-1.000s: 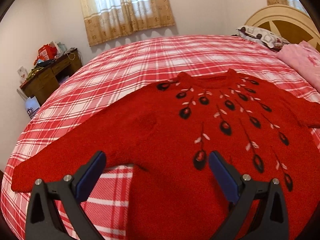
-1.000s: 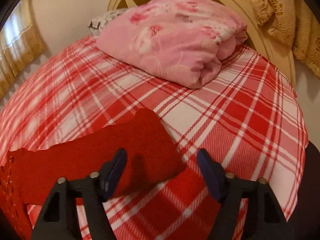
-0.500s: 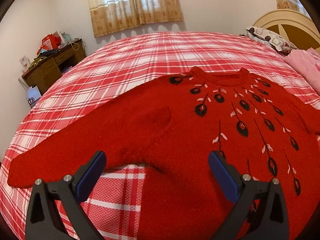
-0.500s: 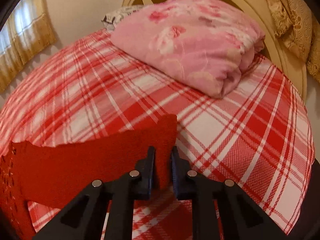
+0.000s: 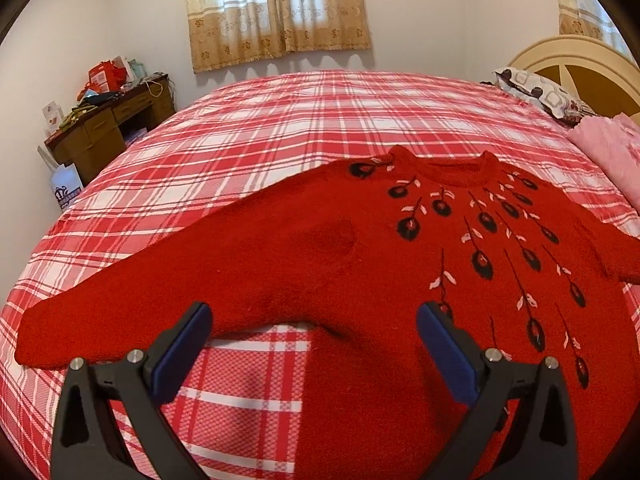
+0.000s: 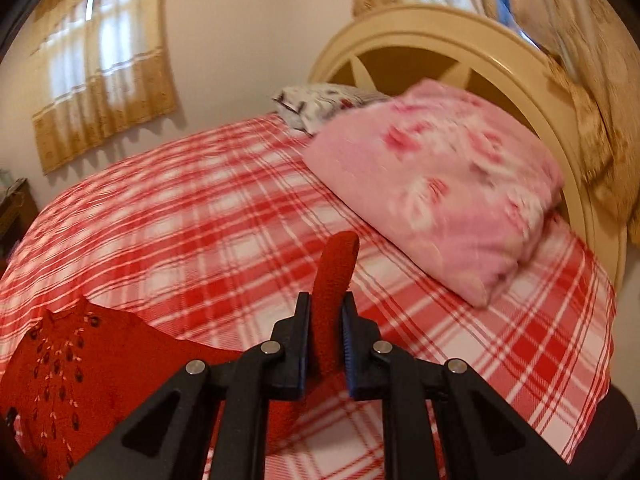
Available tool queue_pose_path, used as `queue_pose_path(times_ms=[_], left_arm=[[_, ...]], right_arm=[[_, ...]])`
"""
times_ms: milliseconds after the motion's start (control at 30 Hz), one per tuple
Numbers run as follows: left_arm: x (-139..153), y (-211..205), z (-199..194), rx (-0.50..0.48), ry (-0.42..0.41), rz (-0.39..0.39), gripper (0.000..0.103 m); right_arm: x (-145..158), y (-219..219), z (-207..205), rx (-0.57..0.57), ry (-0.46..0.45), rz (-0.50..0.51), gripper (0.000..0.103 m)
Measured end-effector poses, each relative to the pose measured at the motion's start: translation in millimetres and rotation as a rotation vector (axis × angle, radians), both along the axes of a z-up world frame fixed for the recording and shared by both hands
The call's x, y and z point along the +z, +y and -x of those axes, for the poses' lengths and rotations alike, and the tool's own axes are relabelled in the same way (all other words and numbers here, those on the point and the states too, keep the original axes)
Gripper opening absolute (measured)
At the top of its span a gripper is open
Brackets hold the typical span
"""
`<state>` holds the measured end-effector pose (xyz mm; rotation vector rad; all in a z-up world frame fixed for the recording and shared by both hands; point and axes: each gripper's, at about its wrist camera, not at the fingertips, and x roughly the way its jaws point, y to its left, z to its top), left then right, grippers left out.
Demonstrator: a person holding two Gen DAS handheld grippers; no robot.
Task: Fold small clothes
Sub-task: 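Carry the held sleeve across the sweater front and open the right gripper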
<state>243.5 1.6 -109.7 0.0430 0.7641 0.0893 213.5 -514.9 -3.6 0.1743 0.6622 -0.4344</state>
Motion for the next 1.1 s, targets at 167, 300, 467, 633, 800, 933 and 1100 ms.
queue_pose_path(times_ms=[167,300,467,633,800,933,1100], left_arm=[[1,10,2,0.014,-0.001,0.006,0.103],[3,21,5,0.027,-0.003,0.023,0.103],[3,31,10,0.038,-0.009,0.023,0.103],[2,45,13,0.064,-0.009,0.026,0.103],[-1,58,15,0.086,-0.001,0.02,0.103],[-1,71,19,0.108,-0.004,0.026,0.103],[-3,87,23,0.144,-0.002,0.044,0.103]], right_arm=[[14,27,-10,0.055,-0.02,0.015,0.014],[24,49,-19,0.095,-0.035,0.027,0.014],[36,75,-26,0.145,-0.057,0.042,0.014],[51,104,-34,0.205,-0.085,0.061,0.014],[60,132,-42,0.259,-0.1,0.077,0.014],[67,154,-47,0.301,-0.116,0.079,0.014],[75,180,-52,0.352,-0.135,0.093,0.014]])
